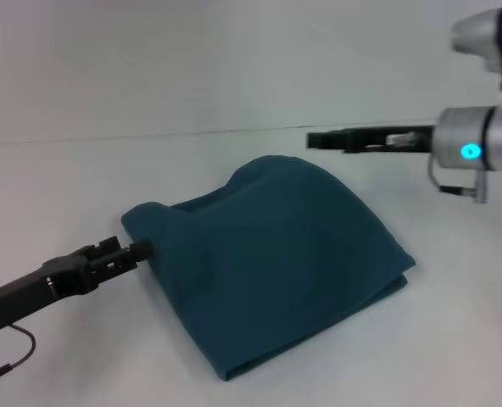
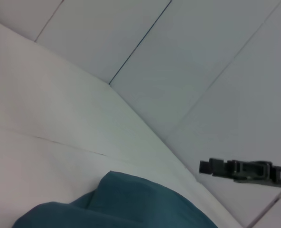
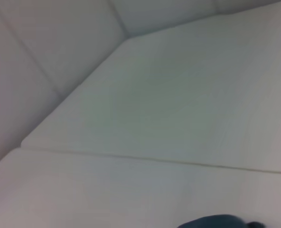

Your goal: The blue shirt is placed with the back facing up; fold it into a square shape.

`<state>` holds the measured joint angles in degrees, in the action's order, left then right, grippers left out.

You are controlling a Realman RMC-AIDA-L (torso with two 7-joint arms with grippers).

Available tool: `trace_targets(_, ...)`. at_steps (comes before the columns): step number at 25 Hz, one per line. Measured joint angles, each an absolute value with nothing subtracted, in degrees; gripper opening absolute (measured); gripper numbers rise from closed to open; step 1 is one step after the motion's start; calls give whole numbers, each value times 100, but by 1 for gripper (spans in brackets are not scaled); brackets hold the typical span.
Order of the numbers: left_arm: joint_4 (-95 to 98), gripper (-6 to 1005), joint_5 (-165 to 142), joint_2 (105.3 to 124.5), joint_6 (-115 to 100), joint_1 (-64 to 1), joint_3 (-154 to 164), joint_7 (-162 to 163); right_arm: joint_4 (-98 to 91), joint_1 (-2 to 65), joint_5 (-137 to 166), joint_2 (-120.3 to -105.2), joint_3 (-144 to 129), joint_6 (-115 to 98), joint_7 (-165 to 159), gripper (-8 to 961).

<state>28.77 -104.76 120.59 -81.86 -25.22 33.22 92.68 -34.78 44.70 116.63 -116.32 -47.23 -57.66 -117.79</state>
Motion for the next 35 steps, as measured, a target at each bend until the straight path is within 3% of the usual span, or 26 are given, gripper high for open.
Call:
trace_targets(4,2879,951,-10476,12059,-8188,-2505,3204,9282,-3426,4597,11665,-11793,-5188,-5393,-11737,545)
trace_targets(9,2871,951,-10476,12059,-8208,-2484,3155,9282,-3276,4664,11656,-11984,-5774,-4652,-11584,302)
trace_targets(20,2869,950,-10484,12058,-8196,-2499,3111,9282,-2339,4950,11618,-12024,-6088,-3664,-11008,61)
trace_targets(25,2863,951,-10492,12059,-8131,-2488,3111,9280,-2064,5046,11609,-12058,-6096,-3318,-10734,-1)
trace_targets(35,2865,951,-10483,12075,-8091,-2481,3105,9280,-2186,4901,10071,-12034,-6100,-3996,-9329,0)
